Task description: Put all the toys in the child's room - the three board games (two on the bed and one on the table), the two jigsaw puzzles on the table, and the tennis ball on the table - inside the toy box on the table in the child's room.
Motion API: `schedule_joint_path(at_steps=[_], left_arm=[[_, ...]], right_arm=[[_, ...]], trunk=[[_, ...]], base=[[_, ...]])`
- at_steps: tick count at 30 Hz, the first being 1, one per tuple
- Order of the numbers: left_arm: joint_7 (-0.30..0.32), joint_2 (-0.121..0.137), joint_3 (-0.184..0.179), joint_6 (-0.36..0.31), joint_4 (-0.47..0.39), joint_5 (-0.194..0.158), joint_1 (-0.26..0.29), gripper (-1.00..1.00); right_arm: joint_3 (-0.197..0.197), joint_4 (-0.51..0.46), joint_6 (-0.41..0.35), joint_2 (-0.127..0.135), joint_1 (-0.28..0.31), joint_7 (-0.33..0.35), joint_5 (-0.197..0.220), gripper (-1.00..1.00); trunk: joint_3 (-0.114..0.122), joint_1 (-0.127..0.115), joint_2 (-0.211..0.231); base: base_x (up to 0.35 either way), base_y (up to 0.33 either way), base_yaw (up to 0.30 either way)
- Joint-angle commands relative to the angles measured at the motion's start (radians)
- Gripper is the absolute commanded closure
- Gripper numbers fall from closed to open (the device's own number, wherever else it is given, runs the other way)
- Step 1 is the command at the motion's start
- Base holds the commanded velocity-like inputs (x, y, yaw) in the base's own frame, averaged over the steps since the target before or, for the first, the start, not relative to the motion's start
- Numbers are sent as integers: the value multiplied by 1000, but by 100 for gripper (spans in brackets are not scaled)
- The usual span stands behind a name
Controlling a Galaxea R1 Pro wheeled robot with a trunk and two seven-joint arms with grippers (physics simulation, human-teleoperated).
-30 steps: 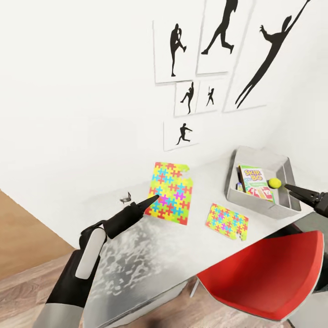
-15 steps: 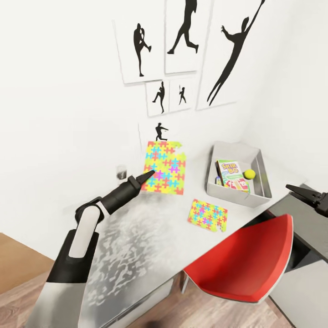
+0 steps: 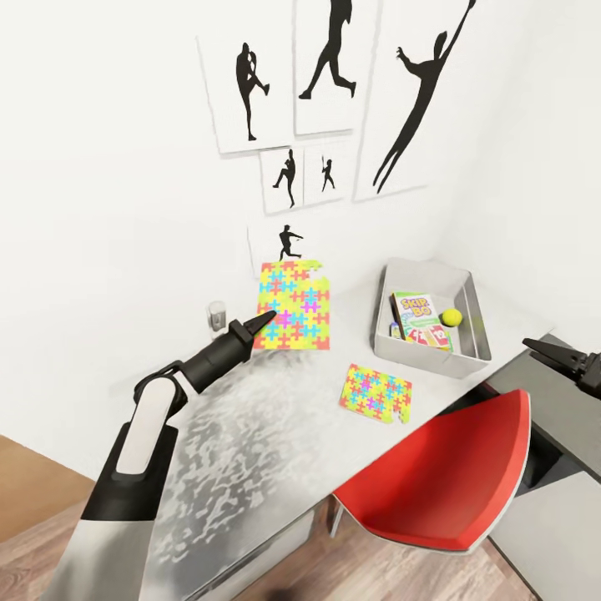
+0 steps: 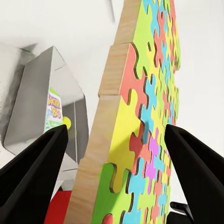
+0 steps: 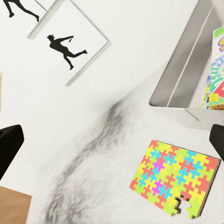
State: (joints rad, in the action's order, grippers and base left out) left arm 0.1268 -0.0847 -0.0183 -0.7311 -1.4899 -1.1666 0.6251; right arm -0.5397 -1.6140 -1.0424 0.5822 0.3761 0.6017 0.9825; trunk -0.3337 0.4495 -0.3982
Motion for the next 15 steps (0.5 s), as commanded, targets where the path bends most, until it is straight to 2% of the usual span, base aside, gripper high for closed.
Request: schedule_joint_path(at_steps=[1,6,15], left_arm=[[2,0,1,-4,-1,0,0,100],[-6,0,0,-5,-5,-2,0,100],[-12,0,0,-5,-7,-1,1,100]], right_arm=[[-1,0,-5,0,1,7,-6,-100],[0,0,-5,-1,1,7,-7,-100],[2,0,-5,-1,1,7,-7,-100]], trunk=[[-2,1,-2],[-2,1,-2],[-2,1,-2]], base=[[0,-42,-3],[0,-148,-1],[0,-244,0]])
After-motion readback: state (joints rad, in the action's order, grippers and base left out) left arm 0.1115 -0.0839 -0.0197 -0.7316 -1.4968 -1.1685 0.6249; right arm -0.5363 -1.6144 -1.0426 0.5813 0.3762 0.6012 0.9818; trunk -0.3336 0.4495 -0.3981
